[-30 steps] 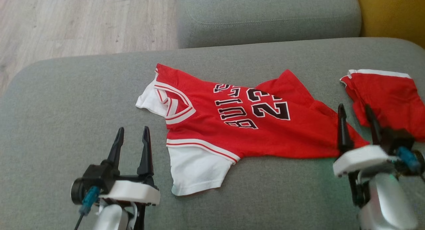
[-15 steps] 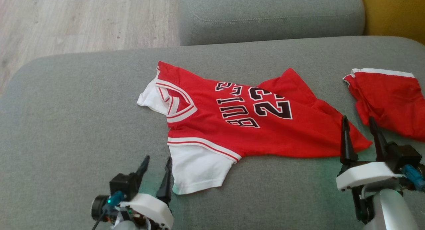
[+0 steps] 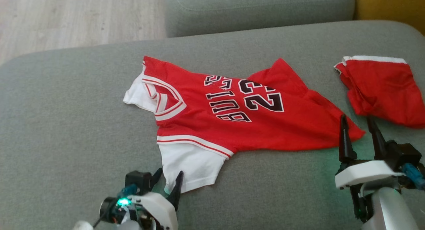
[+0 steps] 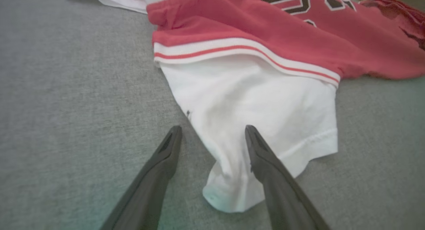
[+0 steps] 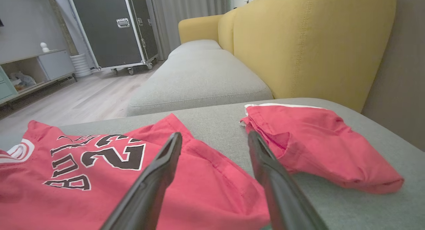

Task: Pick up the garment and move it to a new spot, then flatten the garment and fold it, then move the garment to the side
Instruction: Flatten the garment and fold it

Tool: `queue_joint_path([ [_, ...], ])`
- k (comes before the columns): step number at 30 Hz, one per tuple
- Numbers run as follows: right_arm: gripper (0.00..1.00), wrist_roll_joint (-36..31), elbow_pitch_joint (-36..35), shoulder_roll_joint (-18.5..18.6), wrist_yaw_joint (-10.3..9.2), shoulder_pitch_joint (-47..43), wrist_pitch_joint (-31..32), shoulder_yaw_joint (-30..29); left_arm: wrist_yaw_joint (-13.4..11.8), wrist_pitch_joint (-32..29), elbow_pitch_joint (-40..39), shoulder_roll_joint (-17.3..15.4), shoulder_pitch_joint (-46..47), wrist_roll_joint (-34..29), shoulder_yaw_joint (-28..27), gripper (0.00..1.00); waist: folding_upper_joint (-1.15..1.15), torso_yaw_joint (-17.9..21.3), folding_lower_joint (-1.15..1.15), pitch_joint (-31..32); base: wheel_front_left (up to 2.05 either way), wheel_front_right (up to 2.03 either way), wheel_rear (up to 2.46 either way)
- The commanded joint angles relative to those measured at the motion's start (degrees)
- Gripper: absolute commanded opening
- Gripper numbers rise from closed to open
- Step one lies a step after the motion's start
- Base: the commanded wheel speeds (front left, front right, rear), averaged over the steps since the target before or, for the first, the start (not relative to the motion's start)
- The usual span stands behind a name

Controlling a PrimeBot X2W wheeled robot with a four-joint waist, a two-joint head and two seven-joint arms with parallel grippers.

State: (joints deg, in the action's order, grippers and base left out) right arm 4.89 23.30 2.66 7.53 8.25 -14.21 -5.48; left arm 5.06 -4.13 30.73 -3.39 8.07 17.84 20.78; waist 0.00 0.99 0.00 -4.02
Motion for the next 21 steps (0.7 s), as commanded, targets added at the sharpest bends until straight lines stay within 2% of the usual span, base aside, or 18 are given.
queue_joint_path([
  [1,1.00,0.1,-1.7,0.2,-0.04,2.6,-0.8,1.4,-0.1,-0.3,-1.4,-0.9,3.0,0.4,-1.4,1.00,0.00,0.4,0.00,-0.5,0.00,0.00,0.00],
  [4,1.00,-0.1,-1.8,0.2,-0.04,3.0,-0.8,1.0,-0.2,-2.8,-0.9,-1.3,3.9,0.4,-1.0,1.00,0.00,0.7,0.00,-1.2,0.00,0.00,0.00],
  [5,1.00,-0.2,-1.6,0.2,-0.04,3.0,-0.8,0.9,-0.1,-3.2,-1.0,-1.4,4.1,0.6,-1.0,0.54,0.00,0.7,0.00,-1.3,0.00,0.00,0.00],
  [6,1.00,-0.4,-1.4,0.2,-0.04,3.1,-0.8,0.8,0.1,-3.0,-1.4,-1.4,4.3,0.9,-0.9,0.03,0.00,0.6,0.00,-1.4,0.00,0.00,0.00],
  [9,1.00,-1.7,0.8,0.2,-0.04,3.3,-0.4,-0.4,0.2,-1.0,-2.9,-1.4,4.3,1.9,-1.7,0.00,0.00,0.2,0.00,-1.0,0.00,0.00,0.00],
  [16,1.00,-7.3,9.7,0.2,-0.04,6.3,4.6,-7.5,-2.3,10.3,-7.4,-1.5,3.9,2.3,-4.8,0.00,0.00,-2.5,0.00,1.1,0.00,0.00,0.00],
  [21,1.00,-10.4,15.9,0.2,-0.04,7.5,8.3,-10.3,-2.3,12.1,-8.7,-1.5,3.1,2.4,-4.5,0.00,0.00,-4.1,0.00,2.2,0.00,0.00,0.00],
])
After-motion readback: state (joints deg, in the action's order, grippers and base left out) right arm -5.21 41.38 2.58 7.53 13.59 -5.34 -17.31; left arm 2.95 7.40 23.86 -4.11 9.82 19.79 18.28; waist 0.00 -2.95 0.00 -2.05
